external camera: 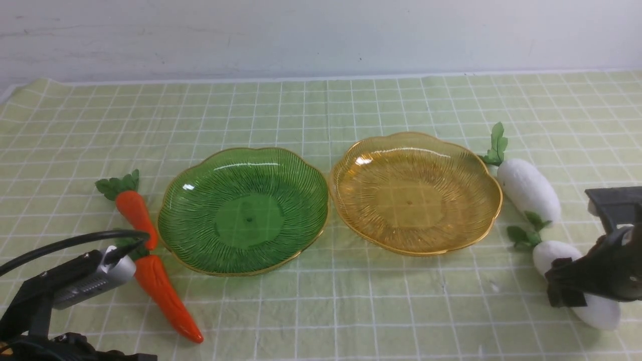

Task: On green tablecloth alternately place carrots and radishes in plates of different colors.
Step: 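Place the white radish on the plate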

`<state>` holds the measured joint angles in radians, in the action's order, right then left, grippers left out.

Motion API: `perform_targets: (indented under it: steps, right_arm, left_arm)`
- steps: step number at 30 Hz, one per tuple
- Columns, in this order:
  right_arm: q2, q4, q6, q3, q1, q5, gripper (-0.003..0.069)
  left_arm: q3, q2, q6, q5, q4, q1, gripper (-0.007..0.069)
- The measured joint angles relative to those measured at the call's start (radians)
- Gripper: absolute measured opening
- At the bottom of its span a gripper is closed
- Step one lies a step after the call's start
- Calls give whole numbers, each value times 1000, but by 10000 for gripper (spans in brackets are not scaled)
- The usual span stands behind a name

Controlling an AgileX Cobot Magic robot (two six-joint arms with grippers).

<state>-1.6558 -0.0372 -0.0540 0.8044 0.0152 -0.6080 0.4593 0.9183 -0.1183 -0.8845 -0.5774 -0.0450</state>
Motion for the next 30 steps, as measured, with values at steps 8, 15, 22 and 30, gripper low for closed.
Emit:
perform_targets:
  steps: [8, 15, 22, 30]
  right_arm:
    - [0, 2, -3, 186, 1, -283, 495]
    - [38, -166, -79, 326, 1, -456, 495]
    - [42, -469, -334, 374, 34, -359, 495]
    - [-34, -715, -611, 376, 169, -66, 495]
  left_arm:
    - [0, 0, 0, 0, 0, 0, -7]
    - [0, 0, 0, 0, 1, 0, -7]
    - [0, 0, 0, 0, 1, 0, -7]
    - [0, 0, 0, 0, 1, 0, -7]
